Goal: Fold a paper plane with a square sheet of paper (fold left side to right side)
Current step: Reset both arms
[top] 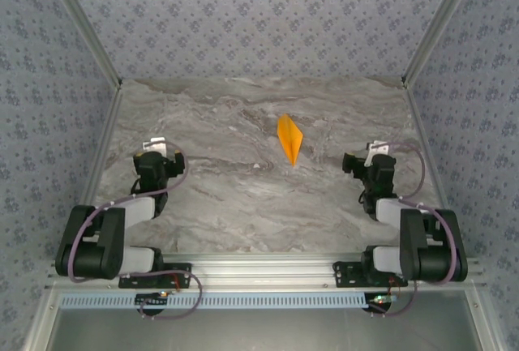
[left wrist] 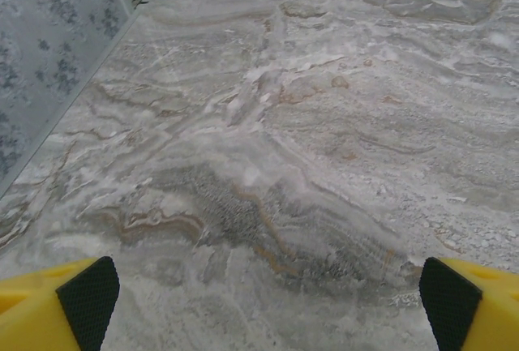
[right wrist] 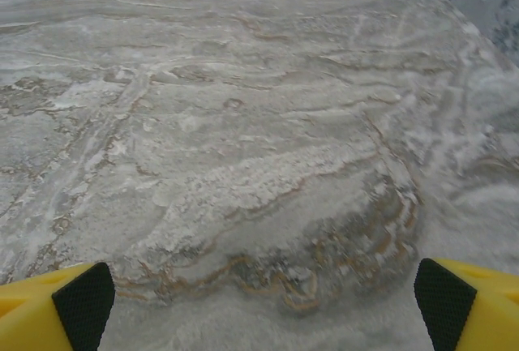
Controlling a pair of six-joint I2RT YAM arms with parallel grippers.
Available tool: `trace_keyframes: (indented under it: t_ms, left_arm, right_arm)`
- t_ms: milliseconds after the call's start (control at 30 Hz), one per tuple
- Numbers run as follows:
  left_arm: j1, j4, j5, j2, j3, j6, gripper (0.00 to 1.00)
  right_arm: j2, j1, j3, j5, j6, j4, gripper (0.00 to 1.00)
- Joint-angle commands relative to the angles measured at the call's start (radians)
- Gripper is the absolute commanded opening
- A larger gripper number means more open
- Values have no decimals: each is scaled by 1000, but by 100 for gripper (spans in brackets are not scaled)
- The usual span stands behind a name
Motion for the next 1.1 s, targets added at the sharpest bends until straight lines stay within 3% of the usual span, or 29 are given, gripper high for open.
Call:
trace_keyframes:
  t_ms: [0, 100, 233, 300, 1067]
  left_arm:
    - [32, 202, 82, 68, -10, 35, 98]
    - [54, 293, 119, 173, -8, 25, 98]
    - [99, 156, 164, 195, 79, -13, 98]
    - [126, 163, 214, 195, 75, -28, 98]
    - [125, 132, 238, 192, 88, -13, 98]
  right_arm:
    - [92, 6, 12, -28, -62, 205, 100]
    - [196, 13, 10, -37, -76, 304, 100]
    - [190, -10, 111, -49, -49, 90, 100]
    - [193, -14, 110, -56, -48, 102, 100]
    - [195, 1, 108, -44, -62, 104, 100]
